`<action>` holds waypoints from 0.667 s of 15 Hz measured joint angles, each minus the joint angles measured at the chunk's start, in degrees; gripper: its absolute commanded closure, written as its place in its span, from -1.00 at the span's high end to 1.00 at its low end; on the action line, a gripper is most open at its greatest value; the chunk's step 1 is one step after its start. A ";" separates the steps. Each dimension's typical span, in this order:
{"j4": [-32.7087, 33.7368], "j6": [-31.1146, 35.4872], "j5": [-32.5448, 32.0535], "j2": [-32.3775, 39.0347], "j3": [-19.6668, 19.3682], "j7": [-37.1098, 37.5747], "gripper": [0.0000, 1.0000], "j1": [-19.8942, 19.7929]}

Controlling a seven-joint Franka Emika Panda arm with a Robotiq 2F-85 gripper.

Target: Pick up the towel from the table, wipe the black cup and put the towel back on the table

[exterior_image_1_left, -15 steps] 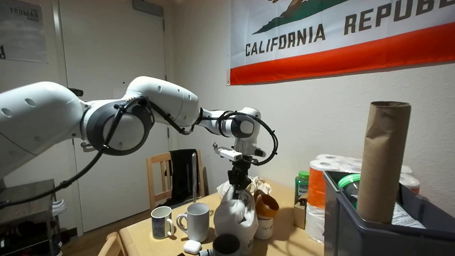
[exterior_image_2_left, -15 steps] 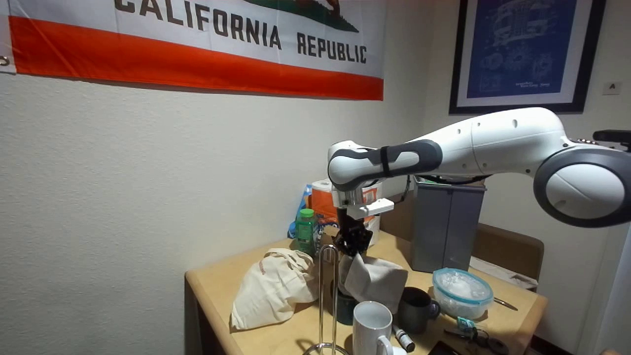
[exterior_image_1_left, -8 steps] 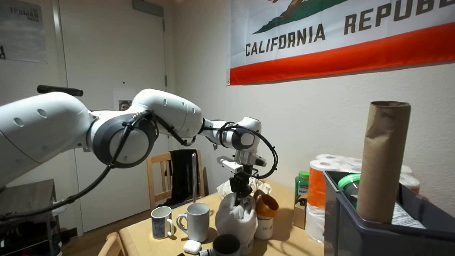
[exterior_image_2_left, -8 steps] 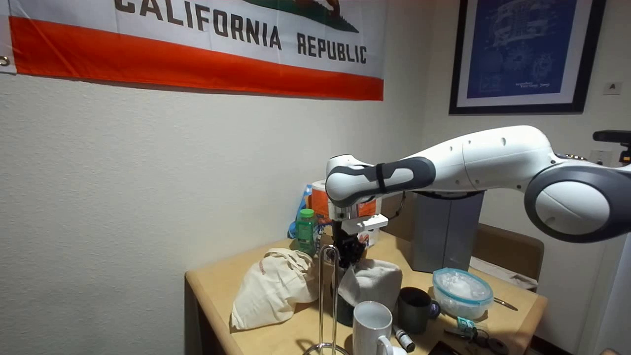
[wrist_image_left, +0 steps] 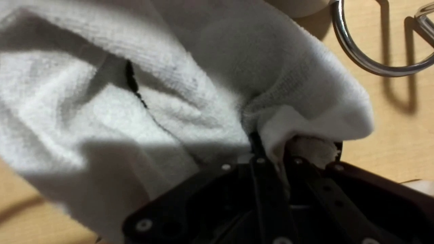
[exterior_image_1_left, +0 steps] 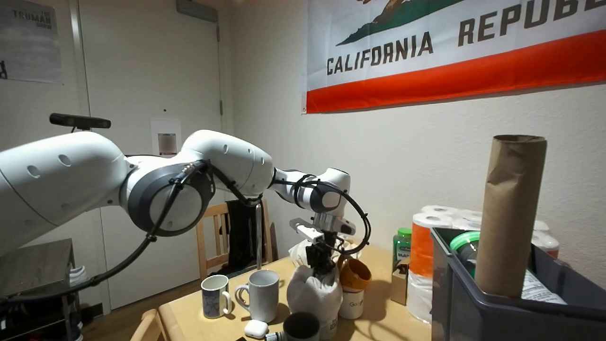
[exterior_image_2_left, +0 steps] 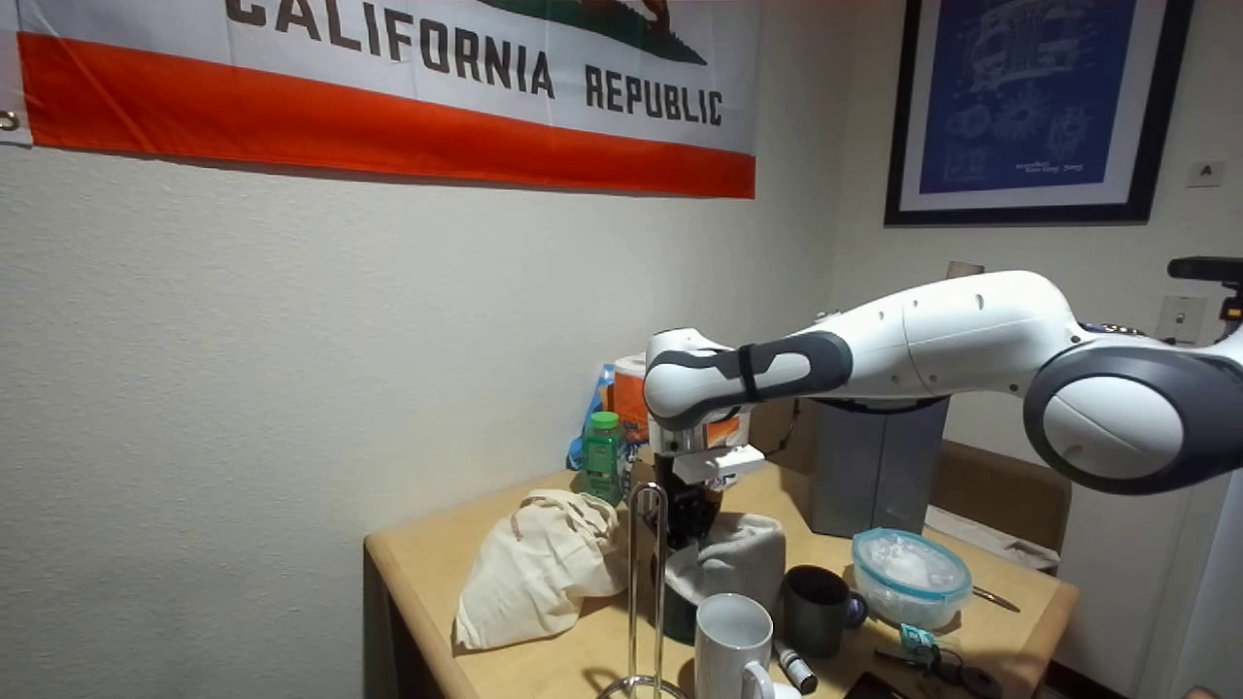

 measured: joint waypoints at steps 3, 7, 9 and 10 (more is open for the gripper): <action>0.00 0.00 0.01 0.62 0.67 0.00 -0.96 -0.24; 0.00 0.00 0.02 1.82 1.26 0.00 -0.96 -0.31; 0.00 -0.27 0.01 2.31 1.45 0.00 -0.96 -0.29; 0.00 -0.44 0.01 2.45 1.46 0.00 -0.96 -0.25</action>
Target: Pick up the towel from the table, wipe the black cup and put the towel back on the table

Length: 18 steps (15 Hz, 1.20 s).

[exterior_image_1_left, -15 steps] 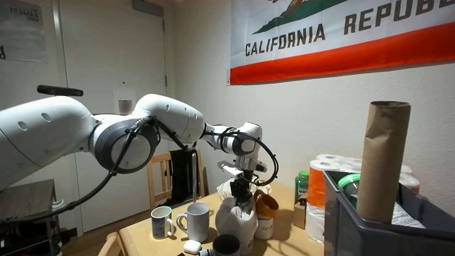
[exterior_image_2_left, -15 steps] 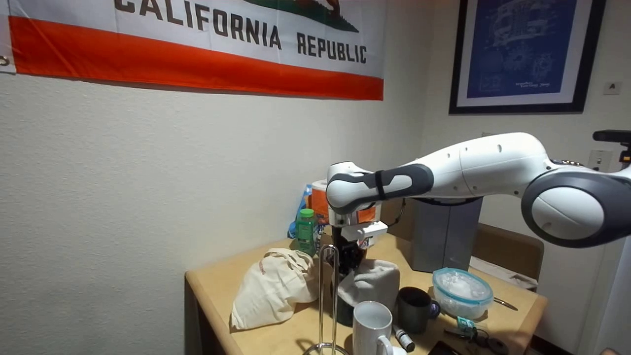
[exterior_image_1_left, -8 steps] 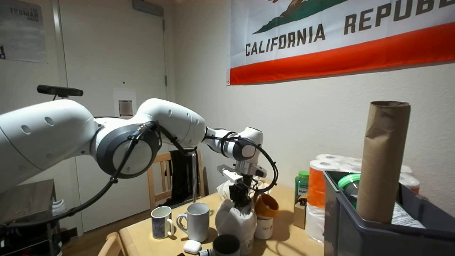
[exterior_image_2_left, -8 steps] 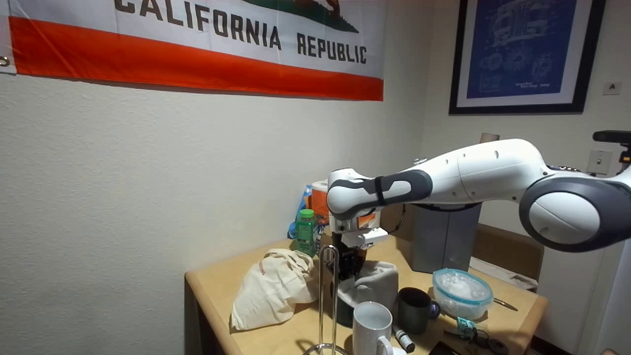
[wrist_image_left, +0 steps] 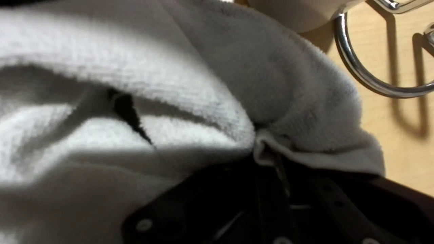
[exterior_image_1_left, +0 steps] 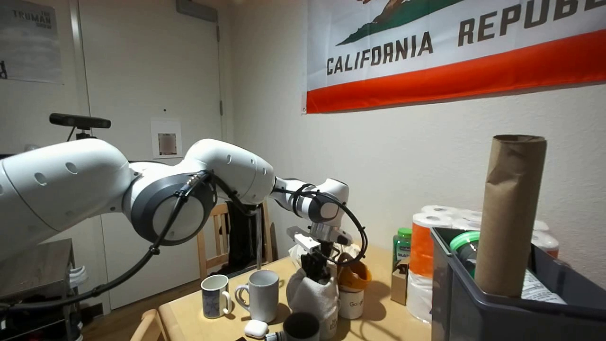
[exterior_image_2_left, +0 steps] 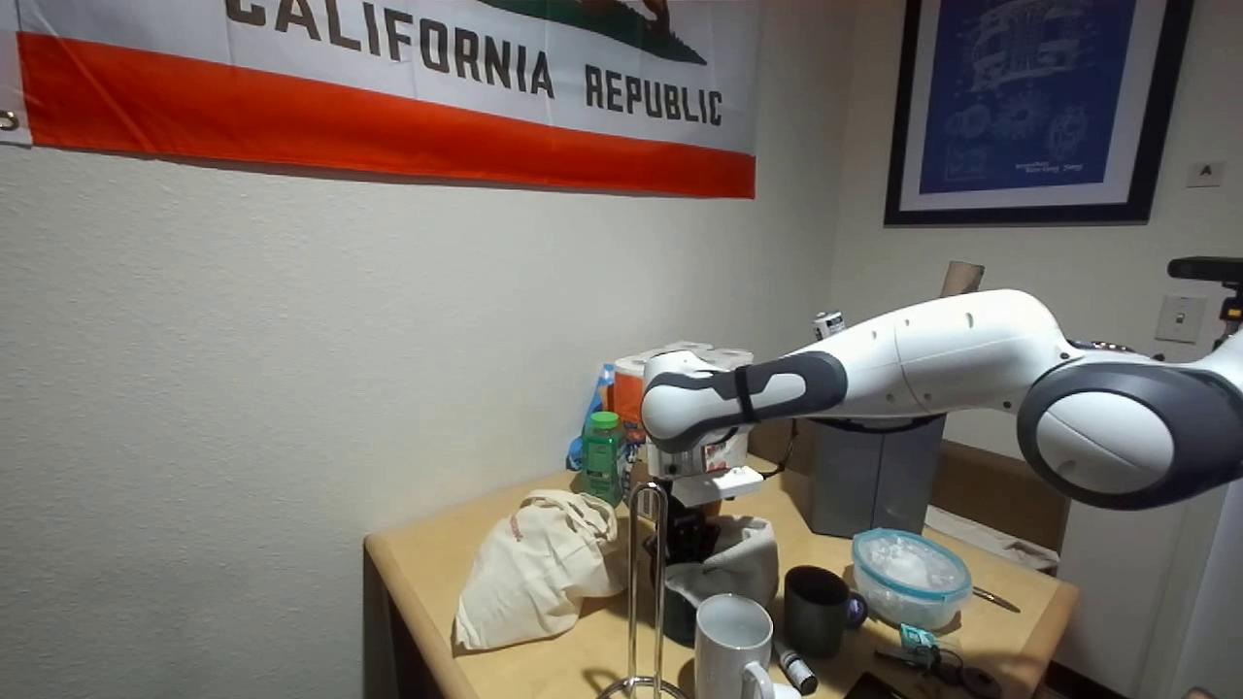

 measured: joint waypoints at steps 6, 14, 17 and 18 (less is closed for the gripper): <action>0.02 -0.36 -0.13 0.02 0.00 0.03 -0.09 0.32; 0.83 -3.26 -2.74 -0.01 -0.43 0.35 0.30 1.78; 1.07 -4.41 -3.58 0.00 -0.76 0.36 -0.65 2.30; 1.08 -4.62 -3.58 0.01 -0.76 0.36 -0.82 2.41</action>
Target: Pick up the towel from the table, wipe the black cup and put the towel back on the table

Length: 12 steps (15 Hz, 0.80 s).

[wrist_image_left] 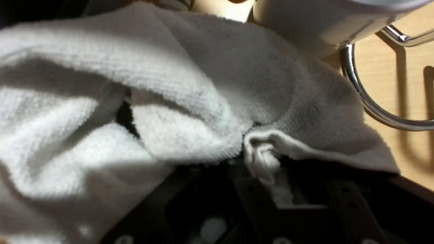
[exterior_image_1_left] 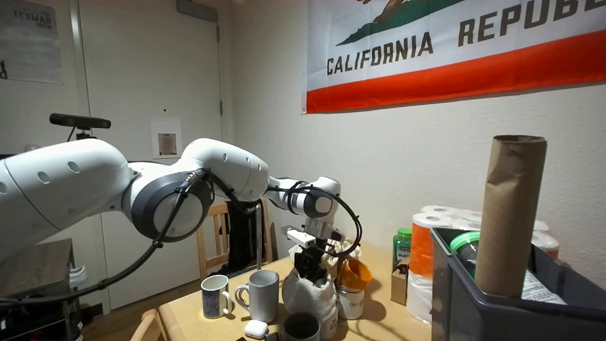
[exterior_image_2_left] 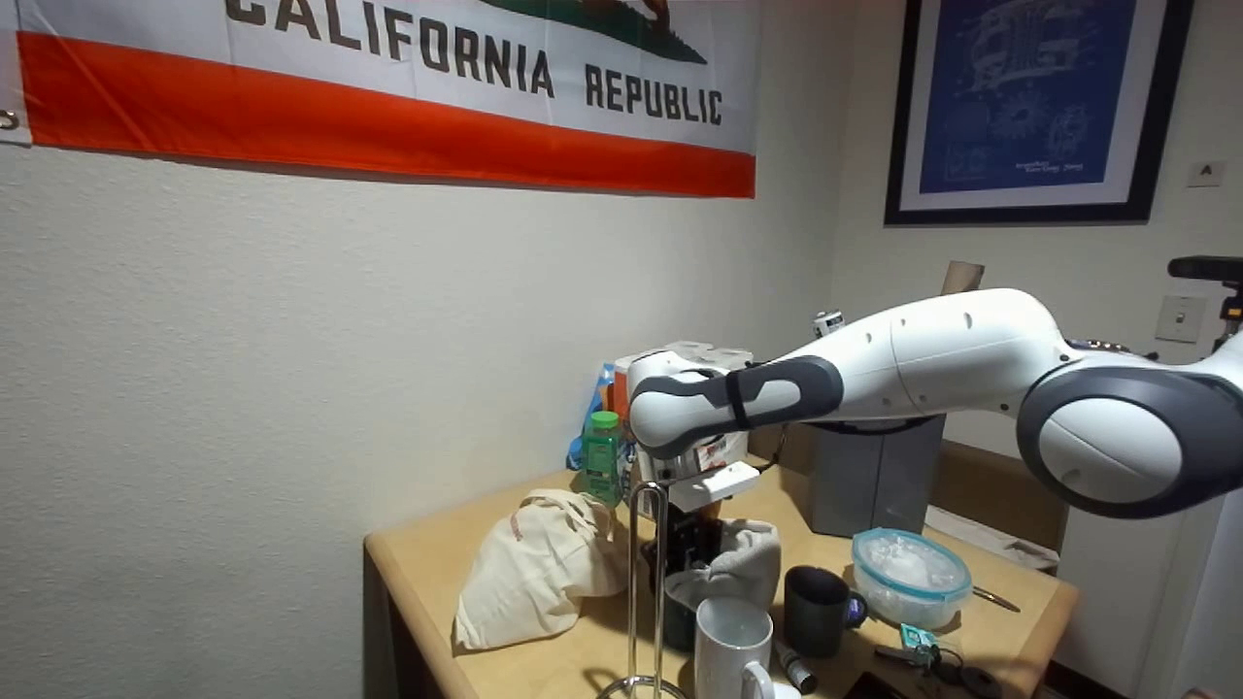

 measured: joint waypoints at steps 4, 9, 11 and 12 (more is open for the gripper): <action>0.01 -0.02 0.17 0.28 0.25 -0.01 -1.00 0.12; 0.04 0.00 0.19 0.76 0.23 0.00 -0.96 0.07; 0.04 0.00 0.23 0.76 0.23 0.16 -0.96 0.05; 0.04 0.01 0.23 0.76 0.23 0.64 -0.96 0.05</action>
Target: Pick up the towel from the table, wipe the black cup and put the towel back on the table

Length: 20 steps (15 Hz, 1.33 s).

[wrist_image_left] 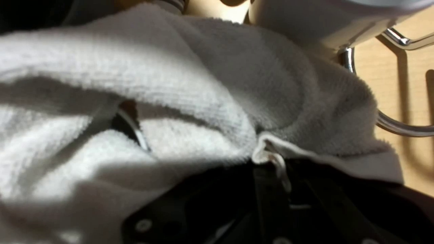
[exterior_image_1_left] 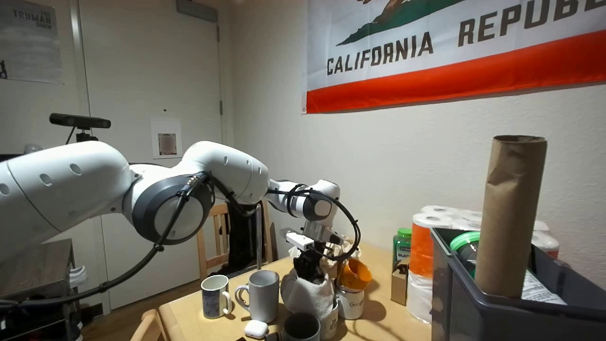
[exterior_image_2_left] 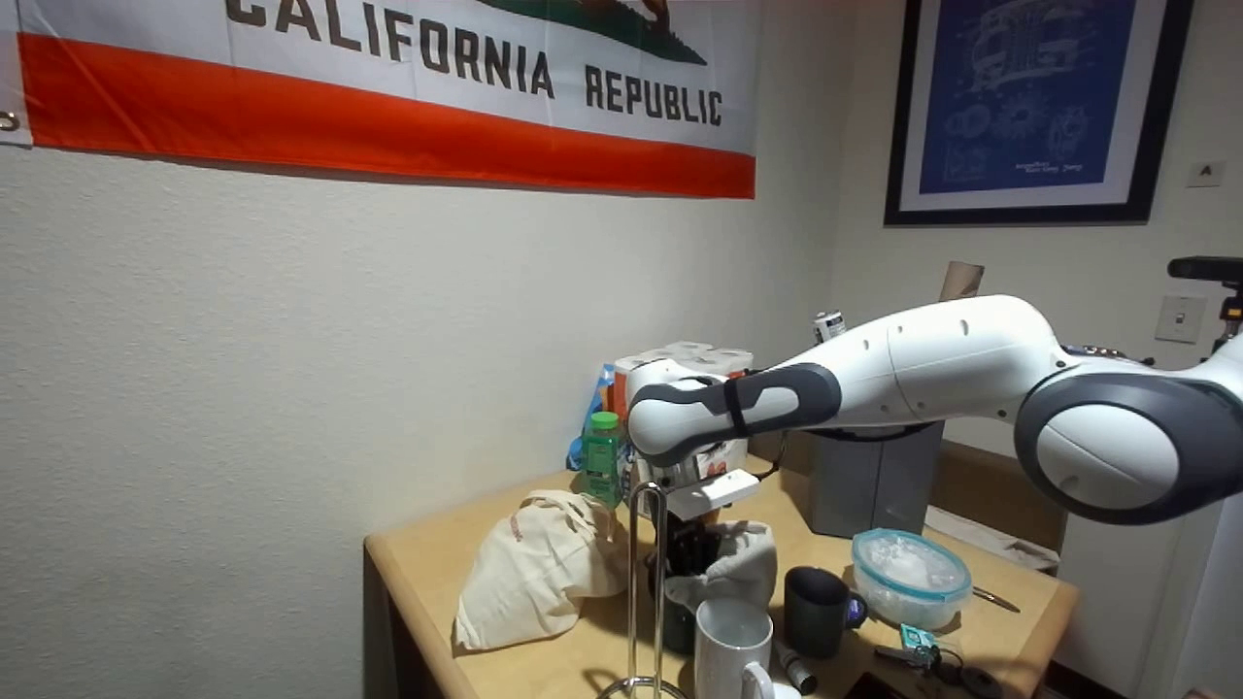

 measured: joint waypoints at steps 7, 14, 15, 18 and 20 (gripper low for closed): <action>-0.07 1.98 0.95 0.03 0.10 1.43 -0.96 -0.22; 0.08 -1.44 1.09 0.05 0.07 2.69 -0.96 -0.34; 0.08 -1.13 1.08 0.05 -0.04 2.81 -0.96 -0.25; 0.00 1.13 1.22 0.08 0.06 2.84 -0.96 -0.19; 0.00 1.46 1.58 0.12 0.33 2.64 -0.96 -0.32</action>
